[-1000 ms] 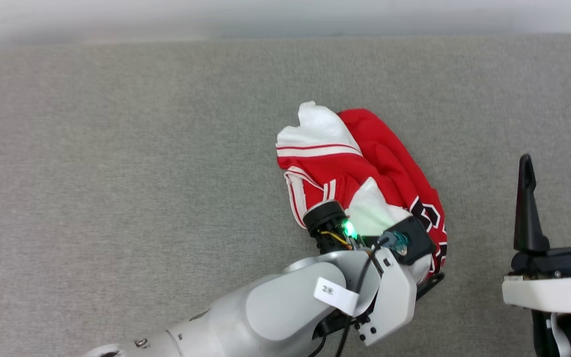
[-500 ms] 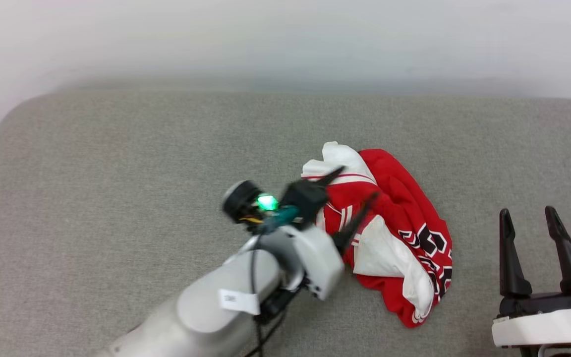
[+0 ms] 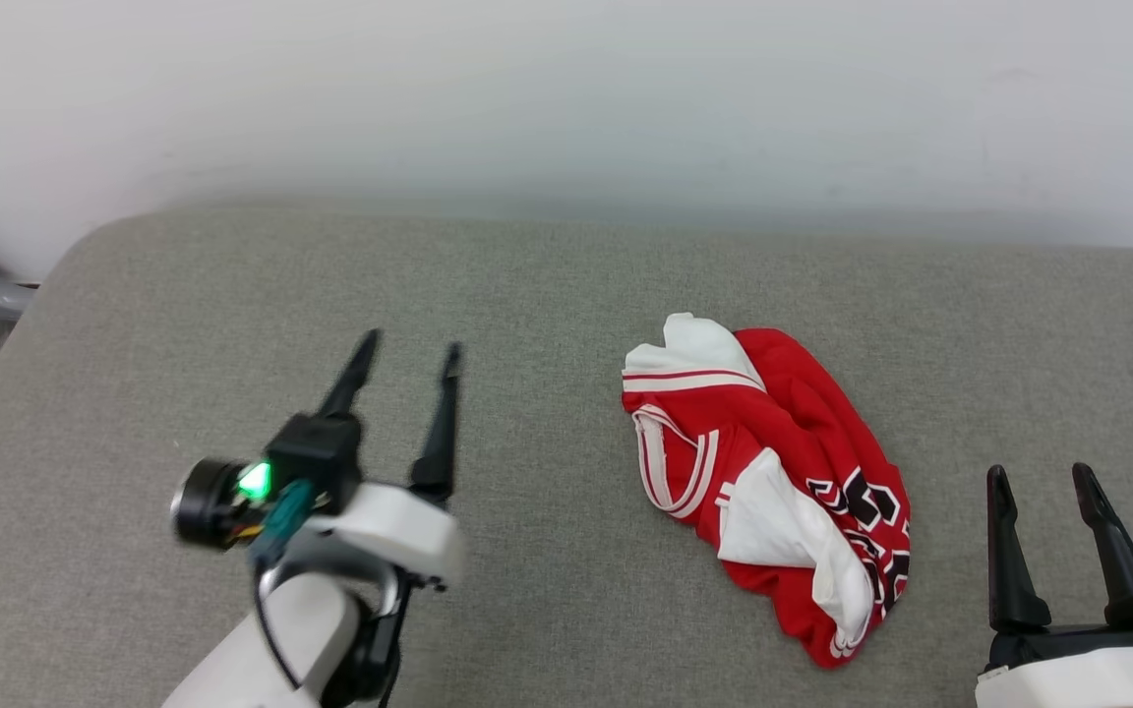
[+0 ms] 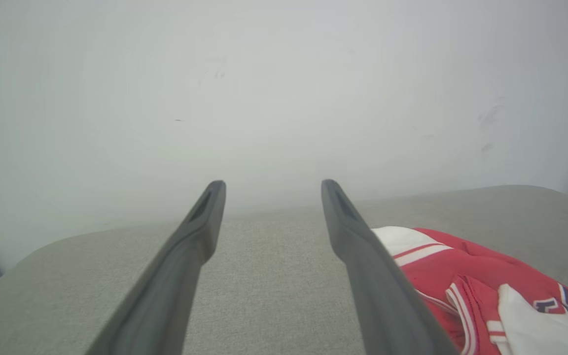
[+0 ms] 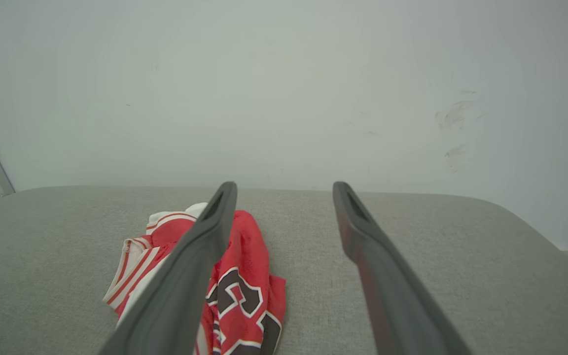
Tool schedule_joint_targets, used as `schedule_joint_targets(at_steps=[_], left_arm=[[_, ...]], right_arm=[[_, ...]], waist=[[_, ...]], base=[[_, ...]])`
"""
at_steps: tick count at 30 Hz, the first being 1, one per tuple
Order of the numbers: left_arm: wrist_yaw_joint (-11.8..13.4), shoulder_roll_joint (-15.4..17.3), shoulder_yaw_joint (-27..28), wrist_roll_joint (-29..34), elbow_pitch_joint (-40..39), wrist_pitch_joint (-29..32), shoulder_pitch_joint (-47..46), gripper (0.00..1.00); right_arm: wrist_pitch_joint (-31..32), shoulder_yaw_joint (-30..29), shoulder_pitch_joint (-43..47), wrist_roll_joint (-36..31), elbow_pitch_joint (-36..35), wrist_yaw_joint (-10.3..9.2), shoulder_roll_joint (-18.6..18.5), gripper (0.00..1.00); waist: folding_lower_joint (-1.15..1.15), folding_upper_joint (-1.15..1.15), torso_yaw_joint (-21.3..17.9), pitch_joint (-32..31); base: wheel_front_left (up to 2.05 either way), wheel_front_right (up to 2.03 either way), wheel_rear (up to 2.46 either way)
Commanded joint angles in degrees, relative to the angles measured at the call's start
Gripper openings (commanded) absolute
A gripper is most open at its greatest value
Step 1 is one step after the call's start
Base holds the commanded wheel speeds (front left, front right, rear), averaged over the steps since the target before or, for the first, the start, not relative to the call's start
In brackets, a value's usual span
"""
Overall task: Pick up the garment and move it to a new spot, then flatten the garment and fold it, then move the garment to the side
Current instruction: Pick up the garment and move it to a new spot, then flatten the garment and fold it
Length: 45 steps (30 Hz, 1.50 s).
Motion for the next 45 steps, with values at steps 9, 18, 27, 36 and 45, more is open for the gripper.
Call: schedule_joint_targets(at_steps=[9,18,27,36,45], left_arm=[[-1.12,-2.17,17.08,8.78,-7.81,-0.15,17.17,1.0],[-6.24,-7.86,26.56,17.02,-8.87,-0.15,26.27,1.0],[-12.1,-11.98,32.22,22.85,-8.71,-0.16,29.99,1.0],[-16.08,-15.33,35.86,25.96,-6.83,-0.16,31.01,1.0],[-18.34,-17.08,38.42,27.7,-5.67,-0.16,31.24,1.0]], right_arm=[[-0.12,-0.33,1.29,1.73,0.84,-0.04,0.06,1.0],[-0.12,0.75,1.85,2.57,1.7,-0.04,0.07,1.0],[-0.12,1.39,2.51,3.59,2.11,-0.04,0.07,1.0],[-0.12,1.53,2.7,4.38,2.8,-0.04,0.07,1.0],[-0.12,1.66,2.74,4.49,3.06,-0.04,0.07,1.0]], waist=[[0.0,0.0,0.55,-1.63],[0.0,0.0,0.31,-2.72],[0.0,0.0,-0.15,-3.33],[0.0,0.0,-0.23,-3.81],[0.0,0.0,-0.13,-4.05]], base=[[0.0,0.0,0.0],[0.0,0.0,0.0],[0.0,0.0,0.0],[0.0,0.0,0.0],[0.0,0.0,0.0]])
